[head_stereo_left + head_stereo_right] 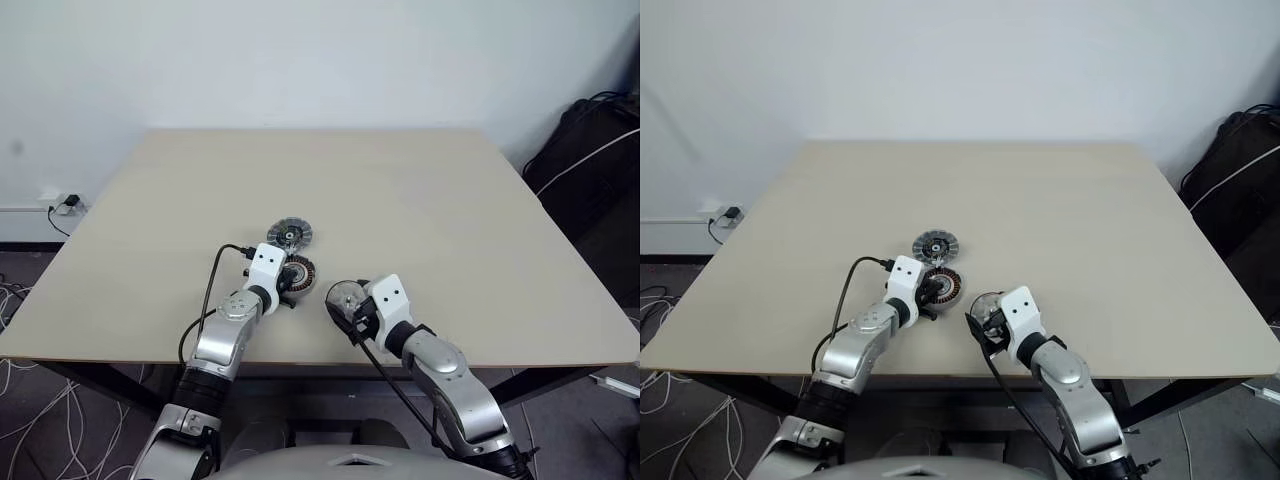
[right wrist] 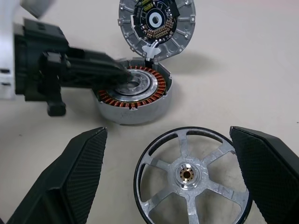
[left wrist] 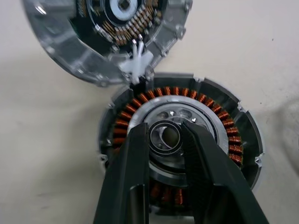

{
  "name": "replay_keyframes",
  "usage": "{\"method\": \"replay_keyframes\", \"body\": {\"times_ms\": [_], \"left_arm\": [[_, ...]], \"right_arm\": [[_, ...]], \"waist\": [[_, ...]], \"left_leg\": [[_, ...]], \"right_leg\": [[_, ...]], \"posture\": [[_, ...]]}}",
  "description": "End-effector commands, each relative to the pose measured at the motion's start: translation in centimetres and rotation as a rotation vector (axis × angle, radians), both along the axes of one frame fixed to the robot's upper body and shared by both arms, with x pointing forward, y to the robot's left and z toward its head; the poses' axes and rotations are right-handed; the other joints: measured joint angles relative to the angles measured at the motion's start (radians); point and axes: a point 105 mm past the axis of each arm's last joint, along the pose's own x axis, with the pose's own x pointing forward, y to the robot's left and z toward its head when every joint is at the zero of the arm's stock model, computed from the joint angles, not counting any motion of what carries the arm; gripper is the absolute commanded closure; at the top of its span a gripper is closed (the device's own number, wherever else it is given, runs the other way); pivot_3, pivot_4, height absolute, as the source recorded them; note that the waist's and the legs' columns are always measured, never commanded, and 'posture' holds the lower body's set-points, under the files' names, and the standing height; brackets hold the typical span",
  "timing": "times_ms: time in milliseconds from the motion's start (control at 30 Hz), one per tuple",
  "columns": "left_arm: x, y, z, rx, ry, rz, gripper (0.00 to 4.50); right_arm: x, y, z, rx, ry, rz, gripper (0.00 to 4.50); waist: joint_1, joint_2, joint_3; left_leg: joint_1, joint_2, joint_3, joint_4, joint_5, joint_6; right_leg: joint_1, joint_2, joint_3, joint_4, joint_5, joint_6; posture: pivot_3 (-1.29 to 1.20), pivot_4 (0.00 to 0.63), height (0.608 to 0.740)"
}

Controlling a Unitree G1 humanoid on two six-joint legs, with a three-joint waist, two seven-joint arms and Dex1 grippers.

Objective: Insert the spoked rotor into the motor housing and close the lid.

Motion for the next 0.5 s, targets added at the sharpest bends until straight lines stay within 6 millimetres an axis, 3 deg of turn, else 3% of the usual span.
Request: {"method": "replay_keyframes", "body": {"times_ms": [33, 500], "left_arm": [[0.62, -0.65, 0.78, -0.006, -0.038, -0.02, 3.83], [0.8, -1.4, 0.48, -0.008, -0.045, -0.033, 3.83]], "right_arm": [[0.59, 0.1, 1.27, 0.015, -0.059, -0.004, 0.0], [0.72, 0.18, 1.43, 0.014, -0.064, 0.003, 0.0]], "waist": [[0.0, 0.0, 0.0], [0.001, 0.0, 0.0]], "left_leg": [[0.0, 0.0, 0.0, 0.0, 0.0, 0.0], [0.0, 0.0, 0.0, 0.0, -0.001, 0.002]], "right_leg": [[0.0, 0.0, 0.0, 0.0, 0.0, 0.0], [0.0, 0.0, 0.0, 0.0, 0.0, 0.0]], "posture": [[0.0, 0.0, 0.74], [0.0, 0.0, 0.74]]}}
